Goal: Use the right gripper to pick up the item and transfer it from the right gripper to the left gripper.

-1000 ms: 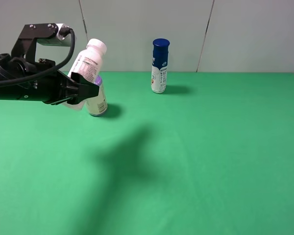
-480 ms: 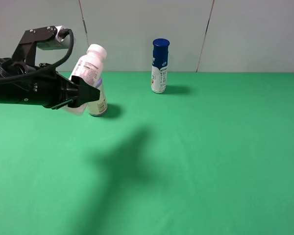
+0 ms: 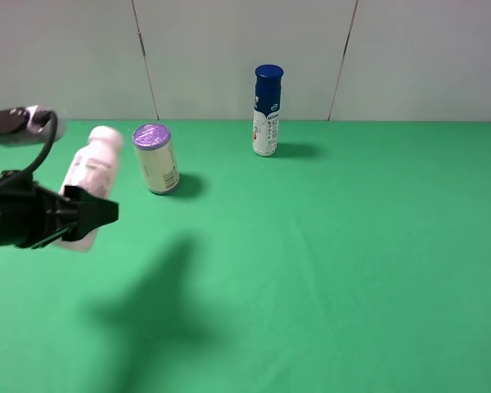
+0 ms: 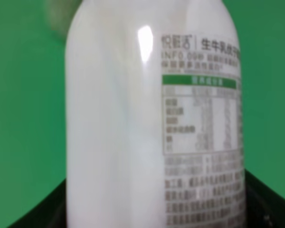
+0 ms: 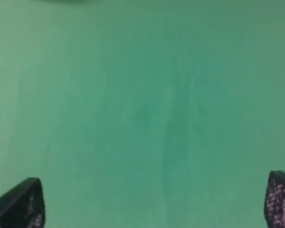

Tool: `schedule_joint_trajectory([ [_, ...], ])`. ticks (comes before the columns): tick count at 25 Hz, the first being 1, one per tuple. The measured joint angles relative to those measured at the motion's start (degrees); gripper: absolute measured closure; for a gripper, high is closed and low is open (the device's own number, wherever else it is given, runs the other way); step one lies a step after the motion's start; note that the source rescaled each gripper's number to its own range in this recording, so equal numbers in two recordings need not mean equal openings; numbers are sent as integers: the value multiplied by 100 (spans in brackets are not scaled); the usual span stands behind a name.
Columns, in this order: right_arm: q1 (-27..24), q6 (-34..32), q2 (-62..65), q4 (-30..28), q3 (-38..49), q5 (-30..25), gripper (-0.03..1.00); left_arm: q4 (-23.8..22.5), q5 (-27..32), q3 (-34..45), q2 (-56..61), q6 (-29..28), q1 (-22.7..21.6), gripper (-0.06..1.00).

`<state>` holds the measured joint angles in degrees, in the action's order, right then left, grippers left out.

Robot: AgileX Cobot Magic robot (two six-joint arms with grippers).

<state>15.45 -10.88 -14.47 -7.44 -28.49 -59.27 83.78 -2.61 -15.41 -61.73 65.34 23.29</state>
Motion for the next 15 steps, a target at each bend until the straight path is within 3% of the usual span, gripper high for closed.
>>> schedule_joint_trajectory([
  [15,0,0,0,0,0,0,-3,-28,-294,34,-1508,-934,0,94],
])
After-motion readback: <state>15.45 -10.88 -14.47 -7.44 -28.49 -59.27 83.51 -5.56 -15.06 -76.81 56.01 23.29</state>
